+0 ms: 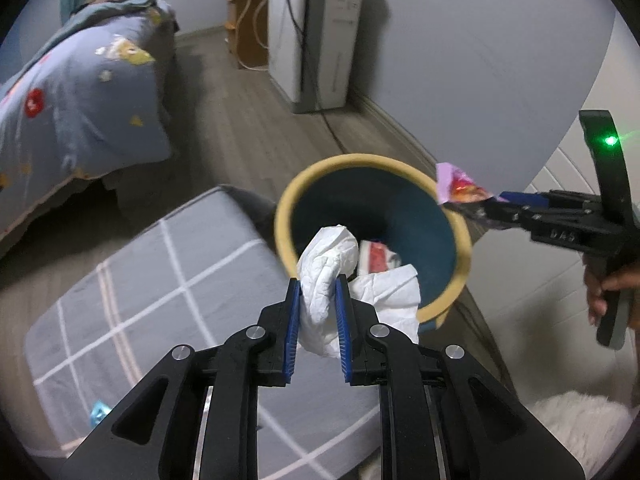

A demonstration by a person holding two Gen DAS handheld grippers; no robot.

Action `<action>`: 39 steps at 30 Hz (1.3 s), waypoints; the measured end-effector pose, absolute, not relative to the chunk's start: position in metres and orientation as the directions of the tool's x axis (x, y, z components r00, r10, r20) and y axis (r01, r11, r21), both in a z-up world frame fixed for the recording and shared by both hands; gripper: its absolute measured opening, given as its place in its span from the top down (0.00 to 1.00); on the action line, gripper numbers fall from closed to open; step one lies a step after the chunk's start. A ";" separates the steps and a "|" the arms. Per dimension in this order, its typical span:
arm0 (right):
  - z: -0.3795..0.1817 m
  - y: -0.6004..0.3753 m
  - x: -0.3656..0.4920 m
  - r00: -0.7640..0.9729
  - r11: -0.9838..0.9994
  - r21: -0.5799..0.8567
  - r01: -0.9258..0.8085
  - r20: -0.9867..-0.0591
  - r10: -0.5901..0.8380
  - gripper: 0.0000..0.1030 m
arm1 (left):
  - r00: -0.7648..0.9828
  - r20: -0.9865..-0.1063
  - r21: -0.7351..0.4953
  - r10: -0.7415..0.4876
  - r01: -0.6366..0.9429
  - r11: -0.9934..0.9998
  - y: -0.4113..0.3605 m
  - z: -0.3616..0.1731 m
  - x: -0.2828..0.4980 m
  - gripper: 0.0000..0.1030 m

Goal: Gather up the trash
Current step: 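Carry the tissue and pink wrapper over the bin with both tools, then open both tools to drop the tissue and wrapper into the bin, then move both tools back over the blister and sachet on the ottoman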

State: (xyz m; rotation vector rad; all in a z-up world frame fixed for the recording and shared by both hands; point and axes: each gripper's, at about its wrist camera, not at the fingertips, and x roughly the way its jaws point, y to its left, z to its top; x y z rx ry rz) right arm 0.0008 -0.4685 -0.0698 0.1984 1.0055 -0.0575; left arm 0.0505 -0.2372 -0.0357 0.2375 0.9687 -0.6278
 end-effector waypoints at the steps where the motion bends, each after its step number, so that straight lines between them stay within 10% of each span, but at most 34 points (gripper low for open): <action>1: -0.072 -0.468 0.004 0.532 0.980 0.140 0.139 -0.845 0.045 0.61 | 0.398 -0.829 -0.089 -0.392 0.599 0.796 -0.242 -0.037 0.054 0.83; 25: -0.101 -0.464 0.067 0.475 0.972 0.124 0.198 -0.880 0.016 0.56 | 0.349 -0.855 -0.073 -0.383 0.649 0.757 -0.297 -0.083 0.101 0.67; 39: -0.110 -0.456 0.078 0.461 0.973 0.093 0.213 -0.887 -0.017 0.17 | 0.380 -0.832 -0.080 -0.404 0.638 0.766 -0.275 -0.076 0.100 0.35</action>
